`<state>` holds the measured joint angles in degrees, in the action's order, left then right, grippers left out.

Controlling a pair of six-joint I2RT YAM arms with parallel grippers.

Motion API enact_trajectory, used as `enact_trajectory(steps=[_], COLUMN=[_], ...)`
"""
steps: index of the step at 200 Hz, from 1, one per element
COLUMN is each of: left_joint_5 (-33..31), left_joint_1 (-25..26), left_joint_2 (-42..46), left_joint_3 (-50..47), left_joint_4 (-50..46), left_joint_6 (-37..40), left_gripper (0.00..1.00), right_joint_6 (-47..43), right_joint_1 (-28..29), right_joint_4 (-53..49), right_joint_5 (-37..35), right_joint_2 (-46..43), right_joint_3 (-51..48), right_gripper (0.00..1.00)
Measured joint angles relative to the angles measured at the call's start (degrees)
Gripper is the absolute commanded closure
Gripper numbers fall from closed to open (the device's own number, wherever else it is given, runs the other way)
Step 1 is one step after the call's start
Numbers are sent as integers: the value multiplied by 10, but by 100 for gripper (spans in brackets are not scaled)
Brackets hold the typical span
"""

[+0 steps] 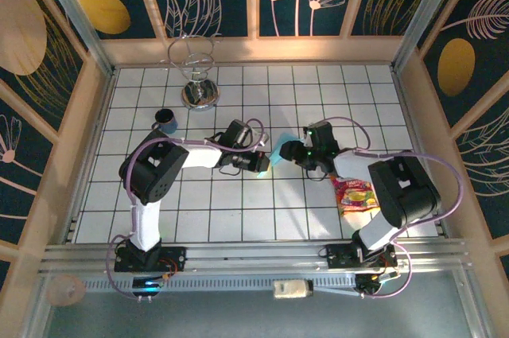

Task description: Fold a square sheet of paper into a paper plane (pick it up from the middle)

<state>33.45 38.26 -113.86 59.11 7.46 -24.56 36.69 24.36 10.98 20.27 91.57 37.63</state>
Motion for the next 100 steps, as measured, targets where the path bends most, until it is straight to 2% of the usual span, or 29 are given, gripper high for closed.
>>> enact_trajectory(steps=[100], left_joint_5=[21], left_joint_1=[-6], left_joint_2=[-5], left_joint_3=[2], left_joint_4=[4], left_joint_6=[-32], left_gripper=[91], right_joint_6=[-6], right_joint_1=[2], right_joint_4=[-61], right_joint_5=[-3], right_joint_2=[44], right_joint_3=[55], right_gripper=[46])
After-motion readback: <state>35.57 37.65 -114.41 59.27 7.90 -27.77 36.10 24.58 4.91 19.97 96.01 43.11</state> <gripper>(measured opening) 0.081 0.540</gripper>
